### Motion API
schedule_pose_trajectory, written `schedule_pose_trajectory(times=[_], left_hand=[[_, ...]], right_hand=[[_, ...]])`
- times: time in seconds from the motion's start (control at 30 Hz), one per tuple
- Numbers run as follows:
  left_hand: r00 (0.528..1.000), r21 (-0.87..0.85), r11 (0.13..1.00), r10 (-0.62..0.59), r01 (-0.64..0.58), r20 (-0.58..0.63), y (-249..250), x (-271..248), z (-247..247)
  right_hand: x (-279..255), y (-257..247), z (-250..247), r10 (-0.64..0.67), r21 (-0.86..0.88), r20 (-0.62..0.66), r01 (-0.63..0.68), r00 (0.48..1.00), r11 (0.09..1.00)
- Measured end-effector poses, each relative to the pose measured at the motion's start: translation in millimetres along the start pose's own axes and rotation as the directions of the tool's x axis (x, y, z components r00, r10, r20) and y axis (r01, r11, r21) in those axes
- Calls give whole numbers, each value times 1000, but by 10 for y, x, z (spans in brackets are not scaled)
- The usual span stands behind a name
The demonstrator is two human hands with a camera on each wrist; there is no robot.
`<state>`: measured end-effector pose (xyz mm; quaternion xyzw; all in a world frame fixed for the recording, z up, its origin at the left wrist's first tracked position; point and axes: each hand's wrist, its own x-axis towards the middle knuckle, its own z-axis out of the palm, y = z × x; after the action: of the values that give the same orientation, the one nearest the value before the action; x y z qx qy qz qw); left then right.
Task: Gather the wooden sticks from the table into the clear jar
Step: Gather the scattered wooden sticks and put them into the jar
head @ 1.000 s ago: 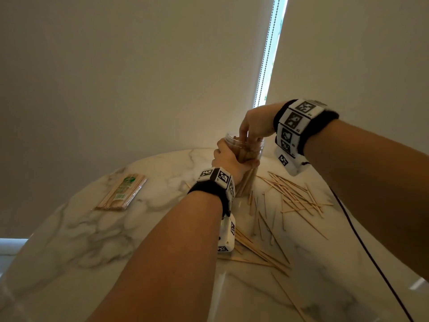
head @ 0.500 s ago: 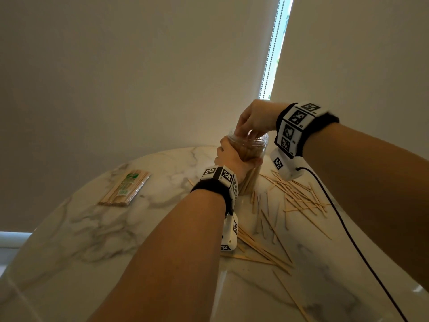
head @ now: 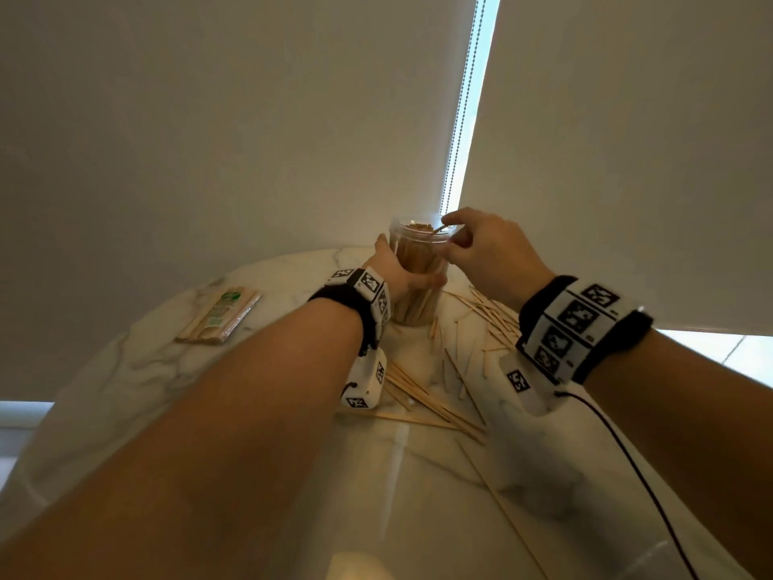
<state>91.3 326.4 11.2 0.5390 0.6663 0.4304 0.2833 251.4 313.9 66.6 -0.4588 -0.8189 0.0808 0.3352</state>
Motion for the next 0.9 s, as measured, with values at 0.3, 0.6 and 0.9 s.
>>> schedule_pose_trajectory(times=[0.3, 0.6, 0.9], left_hand=[[999, 303, 953, -24, 14, 28, -246, -186, -337], [974, 671, 730, -220, 130, 51, -454, -577, -691], [979, 741, 669, -179, 49, 97, -371, -620, -408]], right_hand=[[513, -264, 68, 142, -404, 367, 21, 919, 914], [-331, -374, 91, -1, -250, 464, 132, 886, 959], [-972, -374, 348, 235, -389, 691, 77, 684, 918]])
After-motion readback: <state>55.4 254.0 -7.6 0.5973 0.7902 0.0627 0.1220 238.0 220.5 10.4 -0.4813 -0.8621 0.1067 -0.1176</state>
